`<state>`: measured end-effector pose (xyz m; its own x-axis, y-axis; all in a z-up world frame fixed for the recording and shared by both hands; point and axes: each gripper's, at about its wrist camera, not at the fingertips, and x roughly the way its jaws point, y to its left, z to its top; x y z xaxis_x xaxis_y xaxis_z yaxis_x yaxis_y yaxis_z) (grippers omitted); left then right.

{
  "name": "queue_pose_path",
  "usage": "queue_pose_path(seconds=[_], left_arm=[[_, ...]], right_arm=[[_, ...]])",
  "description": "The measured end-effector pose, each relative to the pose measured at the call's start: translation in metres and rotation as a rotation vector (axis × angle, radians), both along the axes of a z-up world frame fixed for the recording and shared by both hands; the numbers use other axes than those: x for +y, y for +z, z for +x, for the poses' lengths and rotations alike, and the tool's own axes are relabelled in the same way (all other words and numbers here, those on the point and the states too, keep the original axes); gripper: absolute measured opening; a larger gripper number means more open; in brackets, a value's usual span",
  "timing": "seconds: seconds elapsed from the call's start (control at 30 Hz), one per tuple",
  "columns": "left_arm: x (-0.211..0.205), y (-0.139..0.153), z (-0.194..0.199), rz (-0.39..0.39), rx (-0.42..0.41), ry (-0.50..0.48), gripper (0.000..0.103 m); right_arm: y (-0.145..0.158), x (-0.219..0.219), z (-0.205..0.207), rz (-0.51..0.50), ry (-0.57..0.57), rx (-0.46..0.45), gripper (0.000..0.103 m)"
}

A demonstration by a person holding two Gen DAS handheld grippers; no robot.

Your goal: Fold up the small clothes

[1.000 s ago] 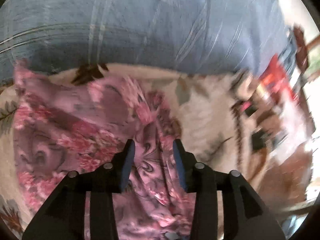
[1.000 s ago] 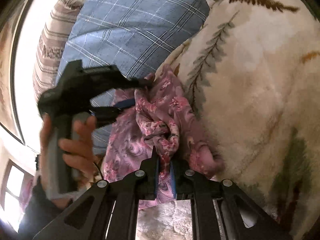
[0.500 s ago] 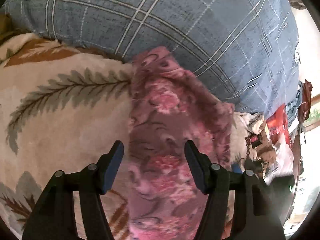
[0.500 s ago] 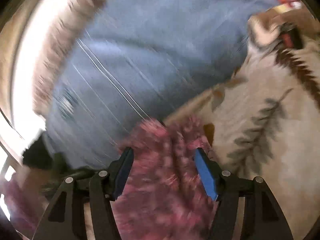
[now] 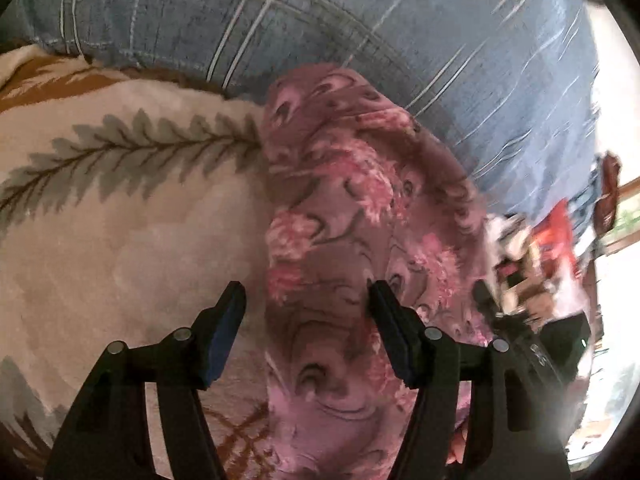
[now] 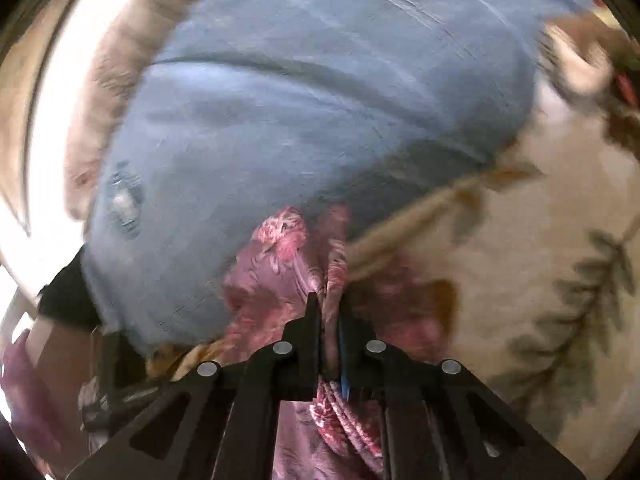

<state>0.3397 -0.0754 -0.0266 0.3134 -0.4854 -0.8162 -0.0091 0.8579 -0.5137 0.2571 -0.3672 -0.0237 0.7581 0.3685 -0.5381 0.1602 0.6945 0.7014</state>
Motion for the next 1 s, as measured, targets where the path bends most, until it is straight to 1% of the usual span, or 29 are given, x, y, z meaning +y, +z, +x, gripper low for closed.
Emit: queue_pose_path(seconds=[0.03, 0.07, 0.13, 0.17, 0.2, 0.23, 0.3, 0.33, 0.4, 0.43, 0.47, 0.53, 0.57, 0.6, 0.63, 0.67, 0.7, 0.73, 0.77, 0.8, 0.87, 0.9, 0.93, 0.97, 1.0], left_arm=[[-0.002, 0.003, -0.002, 0.015, -0.012, -0.005, 0.063], [-0.004, 0.006, -0.005, 0.025, -0.015, -0.007, 0.063], [-0.003, 0.012, -0.012, 0.006, -0.014, -0.014, 0.063], [-0.001, 0.016, -0.020, -0.017, -0.016, -0.022, 0.063], [0.004, 0.018, -0.027, -0.027, -0.018, -0.028, 0.063], [0.005, 0.020, -0.035, -0.039, -0.021, -0.037, 0.063], [0.005, 0.021, -0.052, -0.062, -0.033, -0.063, 0.063], [0.004, 0.021, -0.058, -0.060, -0.036, -0.071, 0.063], [-0.002, 0.015, -0.068, -0.038, -0.029, -0.088, 0.063], [-0.004, 0.012, -0.073, -0.038, -0.022, -0.098, 0.063], [-0.009, 0.010, -0.078, -0.025, -0.019, -0.113, 0.063], [-0.014, 0.008, -0.088, 0.023, -0.026, -0.131, 0.063], [-0.015, 0.007, -0.091, 0.034, -0.026, -0.140, 0.063], [-0.019, 0.005, -0.093, 0.058, -0.024, -0.150, 0.063], [-0.021, 0.005, -0.095, 0.079, -0.035, -0.157, 0.063], [-0.025, 0.007, -0.098, 0.111, -0.051, -0.172, 0.063], [-0.026, 0.008, -0.099, 0.125, -0.049, -0.179, 0.063], [-0.026, 0.010, -0.102, 0.127, -0.043, -0.183, 0.063], [-0.024, 0.014, -0.105, 0.109, -0.043, -0.182, 0.063], [-0.021, 0.017, -0.108, 0.085, -0.052, -0.177, 0.063], [-0.013, 0.023, -0.113, 0.059, -0.073, -0.169, 0.063], [-0.010, 0.022, -0.114, 0.064, -0.076, -0.170, 0.063], [-0.011, 0.020, -0.113, 0.080, -0.070, -0.170, 0.063], [-0.013, 0.014, -0.113, 0.097, -0.056, -0.172, 0.063], [-0.017, 0.008, -0.114, 0.105, -0.036, -0.173, 0.063]], right_arm=[[-0.014, -0.003, 0.002, 0.029, -0.004, 0.056, 0.007], [-0.023, -0.005, 0.003, 0.053, 0.003, 0.083, 0.007], [-0.019, -0.008, 0.003, 0.090, 0.014, 0.081, 0.014], [-0.015, -0.012, 0.001, 0.111, 0.025, 0.083, 0.016], [-0.013, -0.014, -0.003, 0.131, 0.049, 0.085, 0.024], [-0.011, -0.017, -0.007, 0.157, 0.090, 0.082, 0.037], [-0.007, -0.015, -0.017, 0.151, 0.153, 0.074, 0.045], [-0.006, -0.012, -0.023, 0.123, 0.191, 0.084, 0.047], [-0.005, -0.002, -0.031, 0.066, 0.263, 0.100, 0.046], [-0.003, -0.001, -0.034, 0.019, 0.265, 0.091, 0.026], [0.006, 0.002, -0.041, -0.034, 0.263, 0.060, 0.011], [0.028, 0.007, -0.046, -0.032, 0.279, -0.027, 0.011], [0.034, 0.007, -0.050, -0.047, 0.275, -0.049, 0.011], [0.034, 0.007, -0.053, -0.066, 0.271, -0.039, 0.011], [0.028, 0.007, -0.051, -0.086, 0.268, -0.009, 0.011], [0.015, 0.009, -0.046, -0.124, 0.271, 0.065, 0.012], [0.001, 0.012, -0.041, -0.149, 0.283, 0.133, 0.013], [-0.003, 0.009, -0.040, -0.131, 0.270, 0.137, 0.012], [0.000, 0.003, -0.043, -0.082, 0.250, 0.124, 0.014], [0.006, -0.001, -0.044, -0.059, 0.242, 0.107, 0.021], [0.026, -0.010, -0.052, -0.058, 0.212, 0.018, 0.023], [0.031, -0.016, -0.056, -0.033, 0.196, -0.030, 0.024], [0.031, -0.019, -0.061, -0.011, 0.191, -0.054, 0.024], [0.029, -0.020, -0.060, 0.012, 0.201, -0.065, 0.024], [0.025, -0.017, -0.056, 0.007, 0.218, -0.056, 0.022]])
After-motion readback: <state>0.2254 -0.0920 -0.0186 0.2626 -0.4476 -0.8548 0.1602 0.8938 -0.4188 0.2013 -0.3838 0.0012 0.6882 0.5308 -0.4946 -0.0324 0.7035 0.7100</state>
